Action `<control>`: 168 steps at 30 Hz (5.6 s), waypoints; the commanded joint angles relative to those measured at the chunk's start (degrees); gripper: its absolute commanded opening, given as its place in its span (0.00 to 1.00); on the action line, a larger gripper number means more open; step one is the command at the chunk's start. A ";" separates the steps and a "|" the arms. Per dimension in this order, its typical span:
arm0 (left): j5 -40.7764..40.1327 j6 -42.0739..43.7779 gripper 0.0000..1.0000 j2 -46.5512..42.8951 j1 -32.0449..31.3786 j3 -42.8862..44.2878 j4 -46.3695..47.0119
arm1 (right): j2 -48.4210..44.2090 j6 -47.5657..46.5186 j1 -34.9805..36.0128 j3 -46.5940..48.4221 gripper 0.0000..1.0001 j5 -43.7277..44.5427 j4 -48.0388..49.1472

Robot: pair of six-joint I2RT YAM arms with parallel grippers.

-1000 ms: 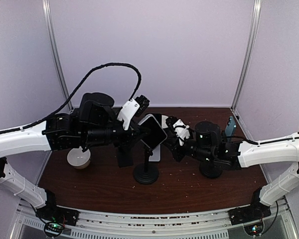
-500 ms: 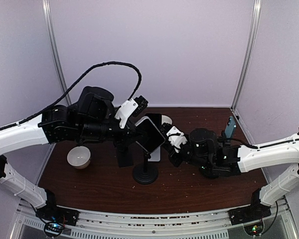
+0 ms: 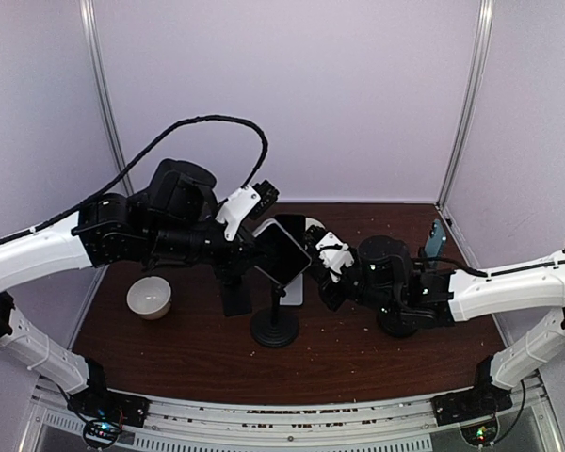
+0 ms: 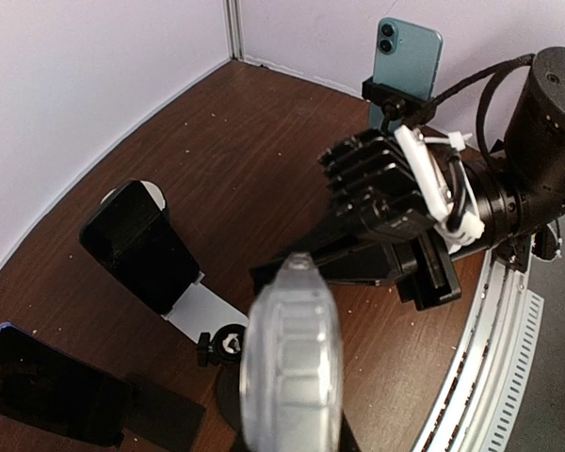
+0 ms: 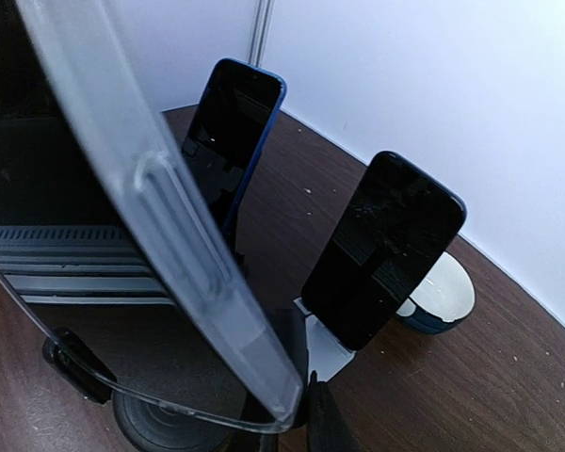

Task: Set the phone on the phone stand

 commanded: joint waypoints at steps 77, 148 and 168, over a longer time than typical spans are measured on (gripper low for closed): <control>9.88 7.16 0.98 -14.62 5.76 -46.58 65.53 | 1.63 -11.21 -11.35 14.79 0.00 -59.10 -11.36; 23.60 14.35 0.00 -7.27 4.49 -35.23 64.67 | 2.12 -8.05 -12.18 3.57 0.36 -51.83 1.58; 6.37 5.87 0.00 -11.47 1.35 -26.02 61.70 | -0.66 3.16 -5.88 -9.23 0.64 -29.54 18.11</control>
